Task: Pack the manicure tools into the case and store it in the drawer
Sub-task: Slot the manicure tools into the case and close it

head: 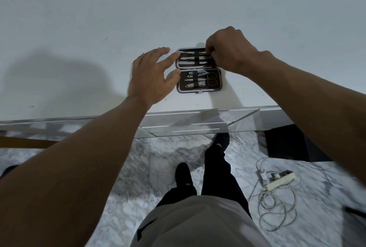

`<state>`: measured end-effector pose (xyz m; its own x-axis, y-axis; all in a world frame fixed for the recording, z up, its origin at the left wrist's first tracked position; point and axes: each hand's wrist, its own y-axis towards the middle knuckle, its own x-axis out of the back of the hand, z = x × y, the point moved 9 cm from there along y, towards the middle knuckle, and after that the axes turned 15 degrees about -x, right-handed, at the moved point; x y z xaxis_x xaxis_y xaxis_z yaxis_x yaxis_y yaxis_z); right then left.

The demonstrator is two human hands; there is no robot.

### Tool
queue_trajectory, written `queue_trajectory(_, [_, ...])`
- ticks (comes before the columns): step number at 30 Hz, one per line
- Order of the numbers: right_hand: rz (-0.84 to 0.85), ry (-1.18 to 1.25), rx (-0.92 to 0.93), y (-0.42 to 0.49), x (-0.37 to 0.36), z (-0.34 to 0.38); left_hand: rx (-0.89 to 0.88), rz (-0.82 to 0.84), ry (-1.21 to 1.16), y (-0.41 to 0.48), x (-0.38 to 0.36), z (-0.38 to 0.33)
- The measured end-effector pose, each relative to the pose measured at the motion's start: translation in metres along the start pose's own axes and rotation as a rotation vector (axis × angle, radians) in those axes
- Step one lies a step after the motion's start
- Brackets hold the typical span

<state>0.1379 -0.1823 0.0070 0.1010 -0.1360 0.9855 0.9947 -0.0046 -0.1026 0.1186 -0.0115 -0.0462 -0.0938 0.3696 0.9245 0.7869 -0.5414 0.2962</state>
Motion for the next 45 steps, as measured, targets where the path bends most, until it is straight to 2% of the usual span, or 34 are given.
queue_trajectory(30, [-0.016,0.099,0.009,0.007,-0.007,0.012,-0.005,-0.001,-0.001,0.000,0.000,0.002])
queue_trajectory(41, [-0.037,0.191,-0.068,-0.005,0.004,-0.006,-0.010,0.010,-0.003,0.000,0.001,-0.002])
queue_trajectory(45, [-0.040,0.209,-0.156,-0.015,0.007,-0.021,-0.008,0.024,-0.007,0.001,0.001,0.000])
